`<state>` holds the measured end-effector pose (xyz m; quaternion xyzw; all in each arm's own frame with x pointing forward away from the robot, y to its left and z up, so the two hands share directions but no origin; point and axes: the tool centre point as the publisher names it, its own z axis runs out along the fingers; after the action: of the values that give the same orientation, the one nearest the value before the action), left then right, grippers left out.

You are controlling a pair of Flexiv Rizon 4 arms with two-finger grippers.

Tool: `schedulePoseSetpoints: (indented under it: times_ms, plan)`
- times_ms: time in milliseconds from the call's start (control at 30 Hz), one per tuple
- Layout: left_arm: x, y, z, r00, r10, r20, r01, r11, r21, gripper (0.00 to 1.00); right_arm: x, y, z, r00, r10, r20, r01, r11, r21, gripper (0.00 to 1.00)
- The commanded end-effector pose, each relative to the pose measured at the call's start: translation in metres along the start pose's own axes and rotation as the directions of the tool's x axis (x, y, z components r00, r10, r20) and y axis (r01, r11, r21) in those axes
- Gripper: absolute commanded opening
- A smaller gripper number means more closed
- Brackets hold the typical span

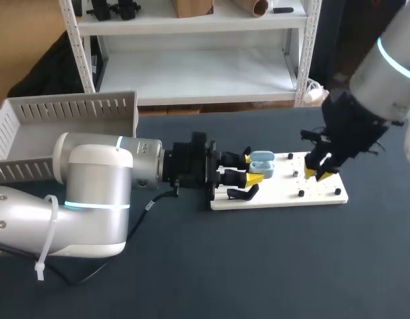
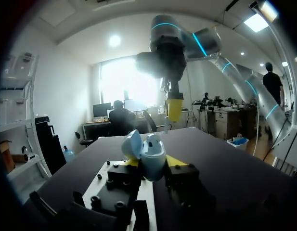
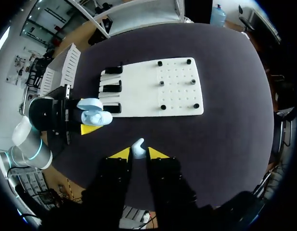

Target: Pick up each earbud case from the left stands, insert the matching earbuds, close the lid, and place the case in the box.

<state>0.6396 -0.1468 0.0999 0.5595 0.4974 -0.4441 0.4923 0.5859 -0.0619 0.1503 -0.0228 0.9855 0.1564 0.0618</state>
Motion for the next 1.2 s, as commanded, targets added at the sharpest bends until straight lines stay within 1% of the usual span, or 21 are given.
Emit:
schedulePoseSetpoints:
  times_ms: [33,167,300,400,467,500,933,967,1033,1200]
  plan:
    - [0.001,-0.001,0.0,1.0,0.002,0.002,-0.002,1.0,-0.003,0.0,-0.001,0.022,-0.016,0.996,-0.05,-0.078,0.051,0.999,0.007,0.0]
    - [0.001,-0.001,0.0,1.0,0.002,0.002,-0.002,1.0,-0.003,0.0,0.001,0.048,-0.016,0.987,-0.138,-0.078,0.139,0.99,-0.003,0.0]
    - [0.001,-0.001,0.0,1.0,0.002,0.002,-0.002,1.0,-0.003,0.0,0.0,0.071,-0.007,0.973,-0.208,-0.102,0.209,0.978,-0.005,0.0]
    - [0.001,-0.001,0.0,1.0,0.002,0.002,-0.002,1.0,-0.003,0.0,-0.009,0.083,0.002,0.966,-0.237,-0.099,0.239,0.971,0.009,0.0]
    - [0.001,-0.001,0.0,1.0,0.002,0.002,-0.002,1.0,-0.003,0.0,-0.018,0.087,0.007,0.968,-0.232,-0.096,0.234,0.972,0.007,0.0]
    - [0.001,-0.001,0.0,1.0,0.002,0.002,-0.002,1.0,-0.003,0.0,-0.022,0.088,0.008,0.971,-0.224,-0.084,0.225,0.974,0.006,0.0]
    - [0.001,-0.001,0.0,1.0,0.002,0.002,-0.002,1.0,-0.003,0.0,-0.022,0.088,0.008,0.971,-0.224,-0.084,0.225,0.974,0.006,0.0]
    - [0.001,-0.001,0.0,1.0,0.002,0.002,-0.002,1.0,-0.003,0.0,-0.022,0.083,0.006,0.972,-0.223,-0.075,0.225,0.974,0.021,0.0]
    - [0.001,-0.001,0.0,1.0,0.002,0.002,-0.002,1.0,-0.003,0.0,-0.024,0.079,0.003,0.97,-0.237,-0.055,0.238,0.971,0.027,0.0]
    - [0.001,-0.001,0.0,1.0,0.002,0.002,-0.002,1.0,-0.003,0.0,-0.027,0.078,-0.003,0.961,-0.278,-0.013,0.278,0.96,0.04,0.0]
